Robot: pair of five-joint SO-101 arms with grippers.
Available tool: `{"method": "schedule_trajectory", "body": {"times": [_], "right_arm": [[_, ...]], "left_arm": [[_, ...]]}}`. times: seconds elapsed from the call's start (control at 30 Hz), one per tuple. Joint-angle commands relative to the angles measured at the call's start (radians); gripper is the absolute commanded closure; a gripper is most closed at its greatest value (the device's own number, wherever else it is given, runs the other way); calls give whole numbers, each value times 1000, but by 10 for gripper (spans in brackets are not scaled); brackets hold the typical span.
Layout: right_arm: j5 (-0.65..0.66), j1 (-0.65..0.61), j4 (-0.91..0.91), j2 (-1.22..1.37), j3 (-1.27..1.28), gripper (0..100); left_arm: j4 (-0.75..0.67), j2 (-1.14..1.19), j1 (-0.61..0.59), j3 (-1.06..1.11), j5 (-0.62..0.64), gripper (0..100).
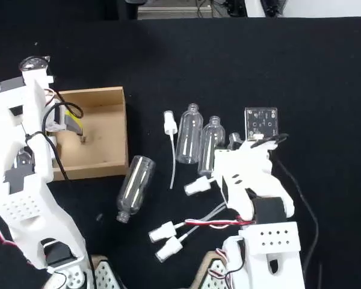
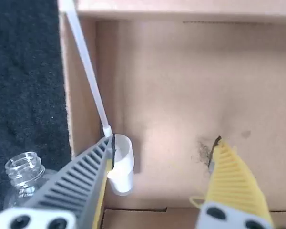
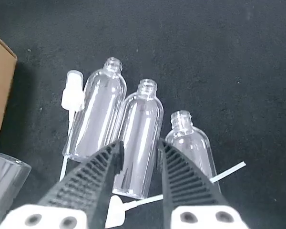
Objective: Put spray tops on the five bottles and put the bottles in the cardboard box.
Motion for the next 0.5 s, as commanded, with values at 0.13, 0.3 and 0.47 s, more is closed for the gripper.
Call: {"method": "schedule_trajectory", "body": {"times": [0.13, 0.3, 0.47], "right_arm": [[6, 18, -26, -25, -8, 900], [6, 20, -26, -25, -8, 900], [6, 21, -26, -25, -8, 900]], "left_arm": [[-8, -11, -24, -27, 17, 695], [66, -20, 25, -96, 20, 697], [236, -9, 30, -346, 6, 697]]}}
